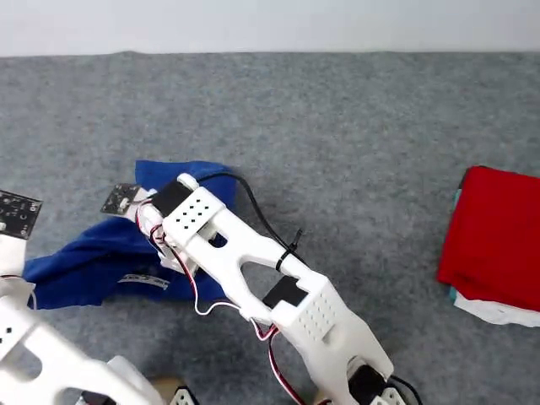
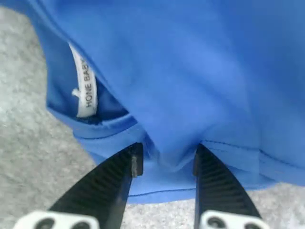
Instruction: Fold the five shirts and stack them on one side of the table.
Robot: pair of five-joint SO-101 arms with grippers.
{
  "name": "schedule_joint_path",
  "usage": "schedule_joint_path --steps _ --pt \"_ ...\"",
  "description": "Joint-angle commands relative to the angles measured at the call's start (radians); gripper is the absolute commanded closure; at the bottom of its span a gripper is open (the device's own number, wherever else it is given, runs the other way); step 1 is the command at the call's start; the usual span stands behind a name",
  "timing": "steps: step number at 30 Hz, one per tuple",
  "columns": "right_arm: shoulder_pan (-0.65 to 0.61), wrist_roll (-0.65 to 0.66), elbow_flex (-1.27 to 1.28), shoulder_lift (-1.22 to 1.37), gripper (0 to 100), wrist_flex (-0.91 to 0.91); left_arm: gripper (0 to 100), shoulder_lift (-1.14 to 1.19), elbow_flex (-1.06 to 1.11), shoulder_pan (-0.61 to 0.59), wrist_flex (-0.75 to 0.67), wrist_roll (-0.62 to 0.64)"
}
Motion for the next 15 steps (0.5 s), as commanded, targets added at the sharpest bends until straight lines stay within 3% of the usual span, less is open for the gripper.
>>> schedule_joint_path --steps 1,5,15 --pt "0.007 0.029 -0.058 0.002 87.9 -0.021 100 -0.017 -0.002 -0.002 -0.014 -0.006" --pt "0.013 0.043 -0.058 0.010 99.5 -0.039 100 -0.017 -0.002 -0.002 -0.014 -0.006" --pt "0.176 0.084 -0.244 -0.094 98.8 0.139 100 -0.026 -0.018 0.000 -0.014 -0.005"
